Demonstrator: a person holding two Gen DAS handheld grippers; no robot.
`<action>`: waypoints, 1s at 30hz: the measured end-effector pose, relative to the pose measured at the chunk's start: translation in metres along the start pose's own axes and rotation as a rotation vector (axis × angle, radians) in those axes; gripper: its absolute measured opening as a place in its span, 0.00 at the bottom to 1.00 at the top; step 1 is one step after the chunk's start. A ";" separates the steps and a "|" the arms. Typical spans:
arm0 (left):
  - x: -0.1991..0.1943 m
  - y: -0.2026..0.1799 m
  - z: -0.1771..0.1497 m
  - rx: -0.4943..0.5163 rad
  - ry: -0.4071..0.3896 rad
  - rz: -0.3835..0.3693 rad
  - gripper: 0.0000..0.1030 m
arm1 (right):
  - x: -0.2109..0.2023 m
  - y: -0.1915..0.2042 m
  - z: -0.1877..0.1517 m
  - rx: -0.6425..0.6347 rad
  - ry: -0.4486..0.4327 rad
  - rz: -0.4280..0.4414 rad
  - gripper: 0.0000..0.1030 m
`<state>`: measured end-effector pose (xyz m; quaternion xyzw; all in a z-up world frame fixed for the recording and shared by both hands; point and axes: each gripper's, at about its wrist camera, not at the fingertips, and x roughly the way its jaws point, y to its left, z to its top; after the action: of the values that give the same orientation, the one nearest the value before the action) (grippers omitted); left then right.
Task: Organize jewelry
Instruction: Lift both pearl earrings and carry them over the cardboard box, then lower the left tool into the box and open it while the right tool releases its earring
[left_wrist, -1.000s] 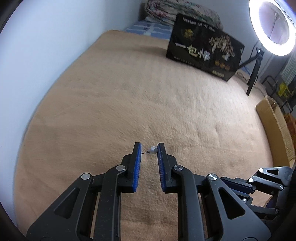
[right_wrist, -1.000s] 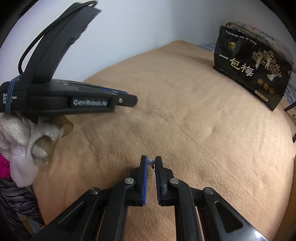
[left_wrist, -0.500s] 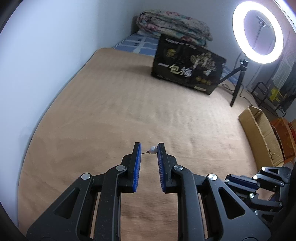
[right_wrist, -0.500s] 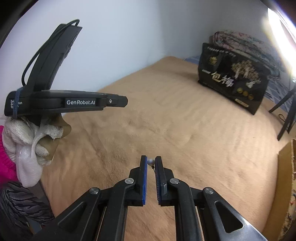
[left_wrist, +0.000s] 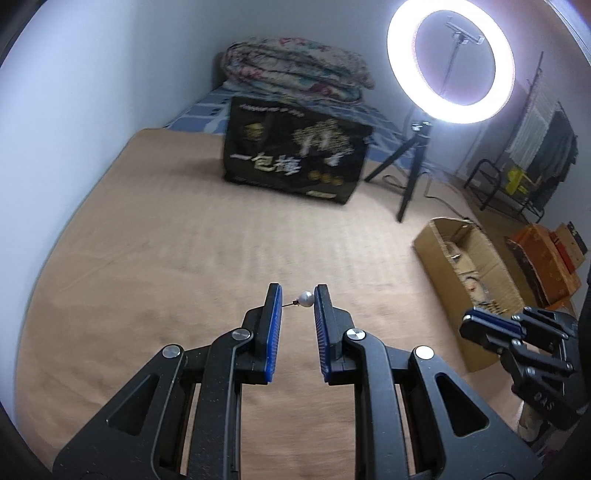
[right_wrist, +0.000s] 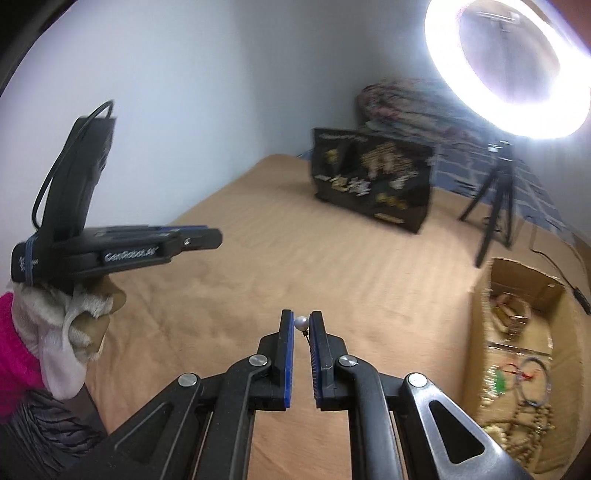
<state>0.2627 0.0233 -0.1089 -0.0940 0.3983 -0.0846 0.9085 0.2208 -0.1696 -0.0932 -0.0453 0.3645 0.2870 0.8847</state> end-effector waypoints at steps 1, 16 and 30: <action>0.001 -0.004 0.002 0.003 -0.001 -0.007 0.16 | -0.005 -0.007 0.000 0.011 -0.008 -0.009 0.06; 0.004 -0.118 0.016 0.123 -0.025 -0.148 0.16 | -0.061 -0.113 -0.003 0.170 -0.084 -0.154 0.06; 0.034 -0.202 -0.001 0.246 0.004 -0.222 0.16 | -0.070 -0.186 -0.017 0.276 -0.070 -0.244 0.06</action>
<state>0.2683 -0.1799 -0.0853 -0.0252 0.3738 -0.2330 0.8974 0.2707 -0.3621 -0.0822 0.0428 0.3611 0.1262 0.9229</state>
